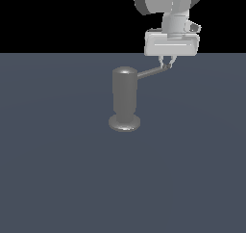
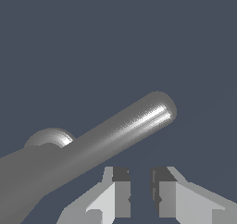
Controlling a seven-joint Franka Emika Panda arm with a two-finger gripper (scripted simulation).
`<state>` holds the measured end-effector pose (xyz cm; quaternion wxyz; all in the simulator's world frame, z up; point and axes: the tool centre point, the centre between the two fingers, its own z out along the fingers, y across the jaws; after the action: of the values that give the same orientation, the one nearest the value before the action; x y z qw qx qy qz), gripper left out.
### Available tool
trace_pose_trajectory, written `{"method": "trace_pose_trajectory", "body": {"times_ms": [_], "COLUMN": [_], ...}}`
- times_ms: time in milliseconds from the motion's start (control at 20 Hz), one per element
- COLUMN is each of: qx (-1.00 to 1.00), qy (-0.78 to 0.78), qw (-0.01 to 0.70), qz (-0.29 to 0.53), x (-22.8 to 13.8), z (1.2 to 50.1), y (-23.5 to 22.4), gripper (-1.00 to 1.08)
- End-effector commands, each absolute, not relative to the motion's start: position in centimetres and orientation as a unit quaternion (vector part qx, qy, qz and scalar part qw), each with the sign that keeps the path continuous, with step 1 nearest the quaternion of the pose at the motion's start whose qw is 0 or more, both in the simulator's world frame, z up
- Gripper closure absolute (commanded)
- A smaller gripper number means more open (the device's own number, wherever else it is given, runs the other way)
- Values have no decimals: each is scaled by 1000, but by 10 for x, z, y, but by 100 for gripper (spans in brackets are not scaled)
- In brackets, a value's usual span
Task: Turn on the faucet by rotating a designated handle.
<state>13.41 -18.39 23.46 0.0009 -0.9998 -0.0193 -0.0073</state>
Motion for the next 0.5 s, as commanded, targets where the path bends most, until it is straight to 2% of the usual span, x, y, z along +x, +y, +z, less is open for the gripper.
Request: {"method": "trace_pose_trajectory", "body": {"times_ms": [0,450], "qx": [-1000,-1000], "qy": [-18,-15], "qw": [1,0], "qz": [-4,-2], "x": [140,157], "z": [224,222], "y": [-184,-184], "gripper": [108,108]}}
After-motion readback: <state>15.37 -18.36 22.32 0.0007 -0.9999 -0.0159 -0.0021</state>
